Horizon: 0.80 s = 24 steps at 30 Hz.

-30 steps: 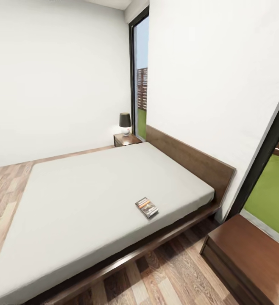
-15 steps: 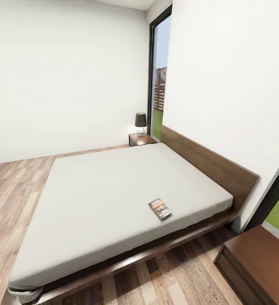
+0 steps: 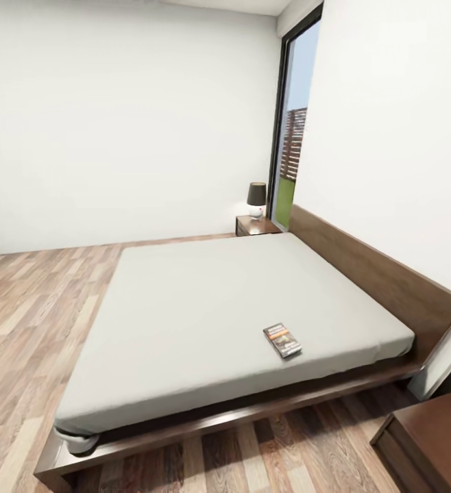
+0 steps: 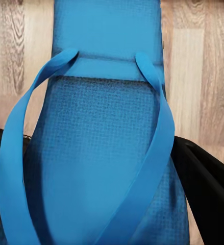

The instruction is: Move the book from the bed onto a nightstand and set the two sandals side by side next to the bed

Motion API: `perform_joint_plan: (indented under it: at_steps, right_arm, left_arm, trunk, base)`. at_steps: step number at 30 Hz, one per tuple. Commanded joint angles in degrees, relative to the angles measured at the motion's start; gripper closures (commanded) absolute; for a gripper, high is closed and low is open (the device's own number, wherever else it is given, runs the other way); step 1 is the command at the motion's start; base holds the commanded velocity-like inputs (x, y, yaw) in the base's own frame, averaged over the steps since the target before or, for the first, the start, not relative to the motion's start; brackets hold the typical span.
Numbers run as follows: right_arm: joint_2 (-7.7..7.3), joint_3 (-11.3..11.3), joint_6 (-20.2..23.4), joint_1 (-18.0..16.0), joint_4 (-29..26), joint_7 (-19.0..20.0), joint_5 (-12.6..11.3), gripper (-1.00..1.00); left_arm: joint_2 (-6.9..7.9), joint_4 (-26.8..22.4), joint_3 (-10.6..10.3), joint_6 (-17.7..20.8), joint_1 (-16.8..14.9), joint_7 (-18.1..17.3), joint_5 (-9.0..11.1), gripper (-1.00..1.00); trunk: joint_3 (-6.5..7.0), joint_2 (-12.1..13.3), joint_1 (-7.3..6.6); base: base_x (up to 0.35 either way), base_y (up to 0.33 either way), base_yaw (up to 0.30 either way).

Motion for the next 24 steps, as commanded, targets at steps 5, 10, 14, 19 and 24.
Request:
perform_joint_plan:
  at_steps: [5,10,14,19,24]
  right_arm:
    - [-0.03,0.2,-0.2,0.0,0.0,0.2,-0.2,1.0]
    - [-0.03,0.2,-0.2,0.0,0.0,0.2,-0.2,1.0]
    - [-0.1,0.2,-0.2,-0.1,0.0,0.2,-0.4,1.0]
    - [-0.11,0.2,-0.2,-0.1,0.0,0.2,-0.4,1.0]
    - [-0.12,0.2,-0.2,0.0,0.0,0.2,-0.4,1.0]
  left_arm:
    - [-0.02,0.1,-0.3,-0.2,-0.1,0.1,0.5,1.0]
    - [-0.01,0.1,-0.3,-0.2,-0.1,0.1,0.5,1.0]
    - [-0.02,0.1,-0.3,-0.2,-0.1,0.1,0.5,1.0]
    - [-0.02,0.1,-0.3,-0.2,-0.1,0.1,0.5,1.0]
    - [-0.02,0.1,-0.3,-0.2,-0.1,0.1,0.5,1.0]
  trunk:
    - [-0.1,-0.1,0.02]
    - [-0.1,-0.1,0.02]
    - [-0.1,-0.1,0.02]
    - [-0.1,-0.1,0.02]
    - [-0.1,-0.1,0.02]
  base:
    - [-0.018,-0.016,0.29]
    - [-0.004,-0.003,0.29]
    - [-0.001,-0.001,0.17]
    - [-0.041,-0.048,0.037]
    - [-0.02,-0.027,0.008]
